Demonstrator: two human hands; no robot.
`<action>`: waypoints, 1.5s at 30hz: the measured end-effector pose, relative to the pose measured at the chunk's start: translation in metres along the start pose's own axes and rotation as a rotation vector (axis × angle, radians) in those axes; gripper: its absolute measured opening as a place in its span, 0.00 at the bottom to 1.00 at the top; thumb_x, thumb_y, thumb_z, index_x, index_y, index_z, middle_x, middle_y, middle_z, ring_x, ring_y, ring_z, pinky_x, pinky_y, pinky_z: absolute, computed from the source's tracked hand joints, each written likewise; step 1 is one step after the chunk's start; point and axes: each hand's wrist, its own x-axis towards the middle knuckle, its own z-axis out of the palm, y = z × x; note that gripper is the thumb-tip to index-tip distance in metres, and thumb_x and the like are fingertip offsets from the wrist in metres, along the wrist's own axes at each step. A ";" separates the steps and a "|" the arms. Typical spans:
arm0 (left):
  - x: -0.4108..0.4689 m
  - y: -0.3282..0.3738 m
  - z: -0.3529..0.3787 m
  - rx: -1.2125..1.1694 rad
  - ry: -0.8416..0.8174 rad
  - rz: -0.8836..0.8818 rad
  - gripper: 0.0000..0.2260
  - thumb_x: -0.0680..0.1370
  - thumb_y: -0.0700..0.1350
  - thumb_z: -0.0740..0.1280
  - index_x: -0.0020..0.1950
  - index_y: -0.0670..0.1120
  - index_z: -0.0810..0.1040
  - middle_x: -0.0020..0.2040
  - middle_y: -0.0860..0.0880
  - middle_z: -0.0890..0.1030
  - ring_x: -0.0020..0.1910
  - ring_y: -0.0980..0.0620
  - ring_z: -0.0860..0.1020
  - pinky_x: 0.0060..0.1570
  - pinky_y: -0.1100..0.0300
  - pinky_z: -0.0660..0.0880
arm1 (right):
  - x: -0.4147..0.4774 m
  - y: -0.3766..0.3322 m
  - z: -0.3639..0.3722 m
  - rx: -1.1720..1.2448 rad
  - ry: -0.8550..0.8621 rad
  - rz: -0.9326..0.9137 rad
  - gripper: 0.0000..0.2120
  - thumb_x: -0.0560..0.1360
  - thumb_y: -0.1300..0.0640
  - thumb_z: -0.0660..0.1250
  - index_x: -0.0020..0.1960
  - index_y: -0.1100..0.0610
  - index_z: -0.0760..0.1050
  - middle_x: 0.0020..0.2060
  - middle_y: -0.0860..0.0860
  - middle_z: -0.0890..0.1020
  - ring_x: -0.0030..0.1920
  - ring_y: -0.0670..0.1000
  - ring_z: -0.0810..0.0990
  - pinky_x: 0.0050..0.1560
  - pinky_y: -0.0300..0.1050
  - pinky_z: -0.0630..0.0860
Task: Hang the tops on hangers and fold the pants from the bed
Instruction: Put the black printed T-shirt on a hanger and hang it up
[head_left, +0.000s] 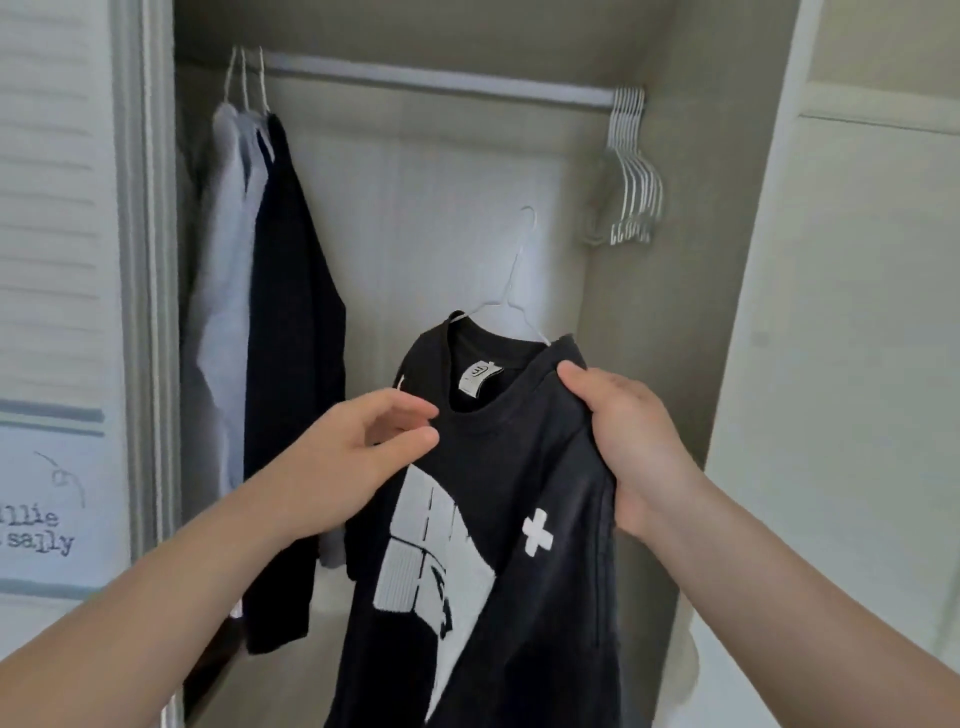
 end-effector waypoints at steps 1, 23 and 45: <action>0.001 0.008 -0.007 0.027 -0.020 0.016 0.09 0.77 0.55 0.69 0.57 0.60 0.80 0.54 0.65 0.82 0.55 0.68 0.79 0.57 0.66 0.71 | 0.010 -0.005 0.016 0.010 0.003 -0.026 0.12 0.80 0.55 0.67 0.49 0.64 0.81 0.42 0.60 0.86 0.38 0.57 0.85 0.37 0.50 0.82; 0.158 0.056 -0.106 0.729 0.309 0.084 0.04 0.78 0.47 0.64 0.49 0.50 0.70 0.42 0.50 0.79 0.40 0.49 0.80 0.43 0.50 0.80 | 0.225 -0.152 0.212 -0.054 -0.163 -0.526 0.13 0.77 0.61 0.66 0.37 0.56 0.65 0.27 0.51 0.67 0.23 0.49 0.69 0.24 0.36 0.68; 0.235 0.016 -0.120 1.045 0.316 0.061 0.04 0.81 0.45 0.59 0.55 0.50 0.68 0.46 0.48 0.78 0.42 0.45 0.79 0.42 0.51 0.76 | 0.393 -0.135 0.185 -0.141 -0.055 -0.369 0.05 0.74 0.65 0.67 0.42 0.62 0.72 0.39 0.58 0.77 0.37 0.57 0.77 0.38 0.46 0.75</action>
